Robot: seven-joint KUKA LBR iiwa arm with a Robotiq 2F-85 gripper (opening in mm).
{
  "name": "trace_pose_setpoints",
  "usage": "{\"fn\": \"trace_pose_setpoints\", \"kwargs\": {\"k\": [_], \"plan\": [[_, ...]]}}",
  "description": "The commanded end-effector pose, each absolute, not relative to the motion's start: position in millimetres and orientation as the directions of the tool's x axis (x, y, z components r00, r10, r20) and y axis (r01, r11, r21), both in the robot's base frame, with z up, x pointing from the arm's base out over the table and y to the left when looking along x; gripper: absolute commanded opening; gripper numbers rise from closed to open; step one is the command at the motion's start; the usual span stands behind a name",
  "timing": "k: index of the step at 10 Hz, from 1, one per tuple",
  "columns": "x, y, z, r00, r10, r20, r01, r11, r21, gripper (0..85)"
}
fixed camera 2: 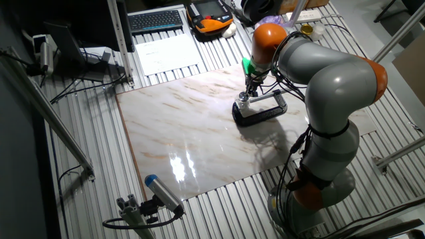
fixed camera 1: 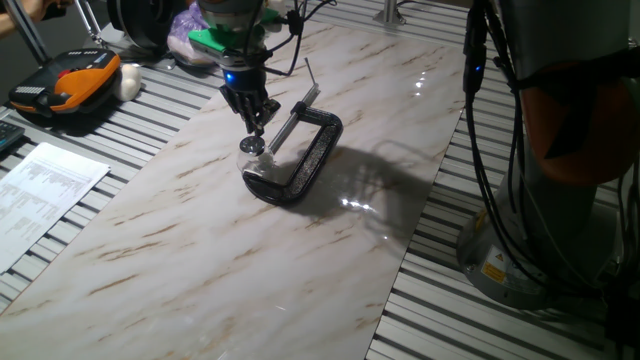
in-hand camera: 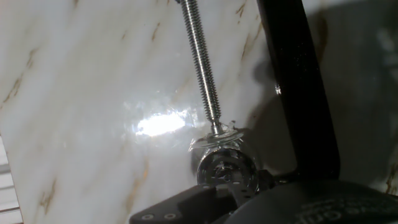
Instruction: Unscrew the lid from the jar
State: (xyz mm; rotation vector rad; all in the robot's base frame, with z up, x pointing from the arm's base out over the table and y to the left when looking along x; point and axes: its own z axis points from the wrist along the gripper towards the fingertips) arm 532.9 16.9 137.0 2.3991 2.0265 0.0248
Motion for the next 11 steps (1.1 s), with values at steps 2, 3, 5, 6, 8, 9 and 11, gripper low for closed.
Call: {"fn": "trace_pose_setpoints", "kwargs": {"k": [2, 3, 5, 6, 8, 9, 11], "plan": [[533, 17, 137, 0.173, 0.985, 0.012, 0.985, -0.174, 0.013, 51.0], [533, 17, 137, 0.178, 0.984, 0.012, 0.984, -0.178, 0.013, 68.0], [535, 18, 134, 0.199, 0.98, 0.008, 0.98, -0.199, 0.008, 68.0], [537, 17, 132, 0.207, 0.978, 0.008, 0.978, -0.207, 0.008, 68.0], [538, 18, 129, 0.208, 0.978, 0.018, 0.978, -0.208, 0.017, 68.0], [540, 19, 127, 0.208, 0.978, 0.018, 0.978, -0.208, 0.017, 68.0], [542, 19, 120, 0.202, 0.979, 0.02, 0.979, -0.202, 0.017, 68.0]]}}
